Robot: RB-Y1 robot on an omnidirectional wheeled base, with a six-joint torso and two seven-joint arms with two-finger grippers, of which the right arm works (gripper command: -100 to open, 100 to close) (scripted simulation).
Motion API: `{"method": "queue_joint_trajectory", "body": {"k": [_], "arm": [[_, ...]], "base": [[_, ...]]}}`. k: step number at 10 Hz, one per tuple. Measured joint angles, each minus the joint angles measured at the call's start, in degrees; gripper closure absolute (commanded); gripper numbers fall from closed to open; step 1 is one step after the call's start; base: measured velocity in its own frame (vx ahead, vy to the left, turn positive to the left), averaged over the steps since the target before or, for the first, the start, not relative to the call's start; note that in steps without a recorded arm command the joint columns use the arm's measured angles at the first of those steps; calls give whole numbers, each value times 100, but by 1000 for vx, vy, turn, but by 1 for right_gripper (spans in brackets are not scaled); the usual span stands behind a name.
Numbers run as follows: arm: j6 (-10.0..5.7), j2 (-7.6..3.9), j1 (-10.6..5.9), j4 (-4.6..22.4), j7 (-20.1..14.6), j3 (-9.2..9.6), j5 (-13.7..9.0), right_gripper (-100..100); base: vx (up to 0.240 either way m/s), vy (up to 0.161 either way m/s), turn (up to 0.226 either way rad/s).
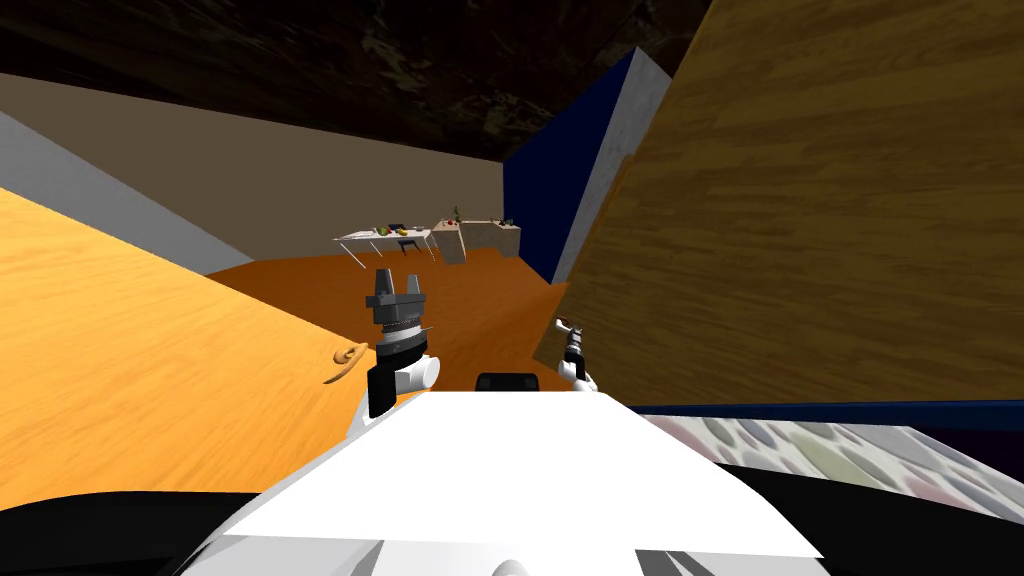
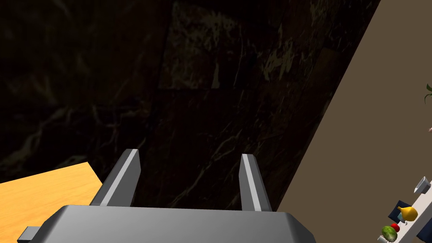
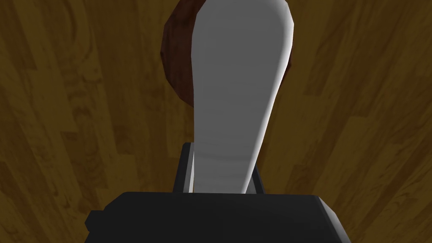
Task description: Push the door open
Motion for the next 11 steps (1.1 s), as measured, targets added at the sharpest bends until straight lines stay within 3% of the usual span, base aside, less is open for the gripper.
{"method": "queue_joint_trajectory", "body": {"k": [2, 4, 6, 8, 11], "arm": [[23, 24, -1, -1, 80, -156, -85, 100], [-147, -61, -139, 318, 82, -298, -167, 100], [-131, -52, -88, 206, 94, -342, -190, 100], [-37, 28, -5, 72, 160, -440, -243, 100], [-93, 13, -14, 151, 175, -579, -320, 100]], "base": [[217, 51, -75], [146, 32, -44], [84, 8, -20], [151, 21, -51], [169, 32, -51]]}}
